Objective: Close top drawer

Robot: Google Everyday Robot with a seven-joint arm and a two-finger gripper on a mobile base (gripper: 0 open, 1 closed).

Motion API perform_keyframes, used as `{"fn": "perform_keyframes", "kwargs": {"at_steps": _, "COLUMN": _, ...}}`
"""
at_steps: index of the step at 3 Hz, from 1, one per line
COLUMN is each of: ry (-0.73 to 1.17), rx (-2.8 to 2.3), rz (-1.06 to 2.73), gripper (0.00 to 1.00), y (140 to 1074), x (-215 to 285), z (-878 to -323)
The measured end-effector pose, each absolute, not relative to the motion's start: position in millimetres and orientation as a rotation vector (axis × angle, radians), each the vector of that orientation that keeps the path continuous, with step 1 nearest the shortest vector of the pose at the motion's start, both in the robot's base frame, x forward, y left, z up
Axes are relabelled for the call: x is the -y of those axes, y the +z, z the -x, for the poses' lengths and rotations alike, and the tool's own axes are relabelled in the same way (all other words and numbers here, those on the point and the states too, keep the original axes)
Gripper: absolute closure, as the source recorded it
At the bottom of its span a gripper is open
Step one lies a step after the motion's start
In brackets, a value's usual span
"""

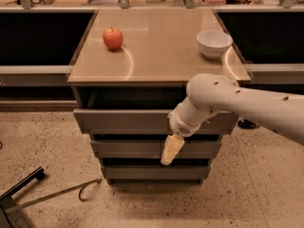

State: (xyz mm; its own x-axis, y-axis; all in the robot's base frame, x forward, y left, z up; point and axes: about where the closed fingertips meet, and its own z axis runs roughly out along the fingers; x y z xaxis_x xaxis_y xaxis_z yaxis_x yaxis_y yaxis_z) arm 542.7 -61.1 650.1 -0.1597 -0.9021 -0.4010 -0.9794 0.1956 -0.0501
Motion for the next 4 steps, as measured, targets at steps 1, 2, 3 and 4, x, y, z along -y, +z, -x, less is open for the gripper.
{"fn": "perform_keyframes", "kwargs": {"at_steps": 1, "ry": 0.271, "rx": -2.107, "rz": 1.714, "gripper": 0.0, "y": 673, "x": 70, "z": -565}}
{"fn": "perform_keyframes", "kwargs": {"at_steps": 2, "ry": 0.27, "rx": -2.106, "rz": 1.713, "gripper": 0.0, "y": 673, "x": 70, "z": -565}}
{"fn": "perform_keyframes", "kwargs": {"at_steps": 3, "ry": 0.292, "rx": -2.116, "rz": 1.717, "gripper": 0.0, "y": 667, "x": 68, "z": -560}}
{"fn": "perform_keyframes", "kwargs": {"at_steps": 4, "ry": 0.352, "rx": -2.137, "rz": 1.739, "gripper": 0.0, "y": 651, "x": 61, "z": -546}}
